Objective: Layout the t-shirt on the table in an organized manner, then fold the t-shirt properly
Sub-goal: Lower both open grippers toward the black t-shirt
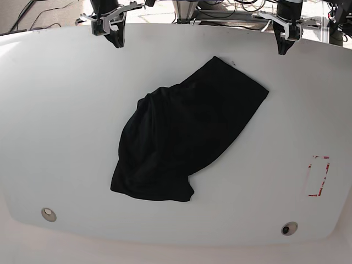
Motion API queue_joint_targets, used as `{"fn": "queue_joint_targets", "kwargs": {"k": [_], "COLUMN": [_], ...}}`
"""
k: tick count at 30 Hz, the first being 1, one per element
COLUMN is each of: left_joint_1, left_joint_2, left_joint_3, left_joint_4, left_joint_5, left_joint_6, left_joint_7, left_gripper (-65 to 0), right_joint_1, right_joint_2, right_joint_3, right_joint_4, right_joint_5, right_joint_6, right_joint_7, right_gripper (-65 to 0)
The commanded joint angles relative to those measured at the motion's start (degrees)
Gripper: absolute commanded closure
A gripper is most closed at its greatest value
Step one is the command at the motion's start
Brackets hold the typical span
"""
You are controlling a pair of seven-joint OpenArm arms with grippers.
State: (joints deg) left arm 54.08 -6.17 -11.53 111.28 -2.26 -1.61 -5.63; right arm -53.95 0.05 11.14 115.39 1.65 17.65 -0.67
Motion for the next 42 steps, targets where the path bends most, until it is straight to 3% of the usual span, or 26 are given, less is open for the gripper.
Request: {"fn": "queue_joint_targets", "kwargs": {"k": [1, 5, 9, 15, 21, 25, 35, 42], "left_joint_1": [-1.21, -4.28, -5.95, -9.73, -12.55, -14.22, -17.03, -17.65], "left_joint_2": [0.5, 0.86, 0.59, 0.5, 0.5, 0.5, 0.5, 0.5], "left_joint_3": [-0.82, -1.09, -1.09, -2.49, -2.67, -2.58, -2.76, -2.76], "left_joint_4": [1.2, 1.11, 1.11, 1.02, 1.2, 1.2, 1.2, 1.2], "left_joint_5": [-0.24, -0.07, -0.07, -0.07, -0.07, -0.24, -0.24, -0.24], "left_joint_6": [0.16, 0.16, 0.16, -0.02, -0.02, -0.11, -0.11, -0.11], "left_joint_7": [-1.54, -1.36, -1.36, -1.27, 2.24, 5.14, 5.5, 5.5], "left_gripper": [-0.4, -0.8, -1.0, -1.1, -1.5, -8.3, -38.2, -39.7], "right_joint_1": [2.57, 6.7, 10.48, 16.28, 18.39, 19.71, 22.96, 26.04], "right_joint_2": [0.25, 0.25, 0.25, 0.25, 0.08, -0.01, 0.25, 1.31], "right_joint_3": [-0.1, -0.28, -2.21, -5.11, -7.4, -8.63, -9.42, -10.65], "right_joint_4": [0.96, 0.96, 1.05, 1.13, 1.13, 0.96, 0.87, 0.87], "right_joint_5": [0.33, 0.33, 0.24, 0.24, 0.68, 0.42, 0.24, 0.15], "right_joint_6": [-0.02, 0.24, 3.05, 7.8, 8.06, 8.06, 8.24, 9.21], "right_joint_7": [1.41, 1.24, -0.96, -7.99, -10.98, -12.83, -15.03, -20.12], "right_gripper": [-3.0, -3.3, -4.0, -15.1, -21.9, -27.1, -42.8, -43.1]}}
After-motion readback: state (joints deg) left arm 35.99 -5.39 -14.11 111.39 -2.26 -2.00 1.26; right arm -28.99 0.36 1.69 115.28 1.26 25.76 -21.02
